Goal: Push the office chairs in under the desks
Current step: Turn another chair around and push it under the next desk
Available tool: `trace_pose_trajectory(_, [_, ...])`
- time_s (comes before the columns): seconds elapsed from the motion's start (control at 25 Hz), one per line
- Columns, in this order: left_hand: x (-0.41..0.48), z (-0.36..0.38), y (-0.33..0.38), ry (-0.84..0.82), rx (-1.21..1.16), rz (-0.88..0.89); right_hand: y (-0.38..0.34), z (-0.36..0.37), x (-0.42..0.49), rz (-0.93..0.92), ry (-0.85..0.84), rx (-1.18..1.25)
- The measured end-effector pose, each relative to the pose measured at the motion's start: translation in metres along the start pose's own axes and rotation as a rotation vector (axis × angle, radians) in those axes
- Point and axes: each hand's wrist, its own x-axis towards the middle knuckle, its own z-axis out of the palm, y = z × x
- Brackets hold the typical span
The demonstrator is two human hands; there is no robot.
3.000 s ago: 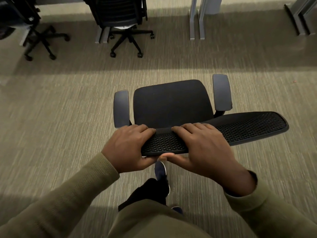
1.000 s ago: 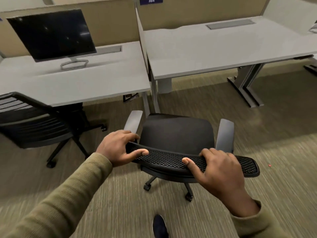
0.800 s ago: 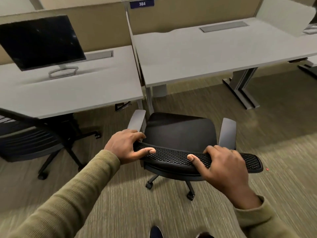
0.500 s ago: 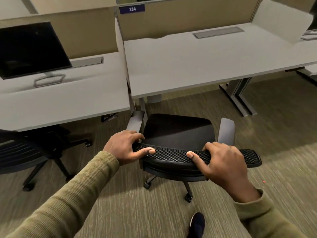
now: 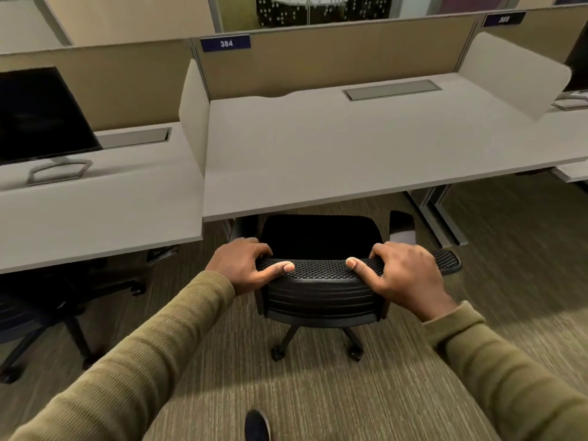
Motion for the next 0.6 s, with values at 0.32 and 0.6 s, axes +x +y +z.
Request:
trace_pose_trajectory(0.32, [0.094, 0.005, -0.004, -0.039, -0.059, -0.056, 0.049, 0.019, 0.091, -0.045, -0.066, 0.023])
trace_pose_trajectory(0.6, [0.157, -0.010, -0.024, -0.086, -0.020, -0.078, 0.063, 0.045, 0.154, -0.031, -0.065, 0.016])
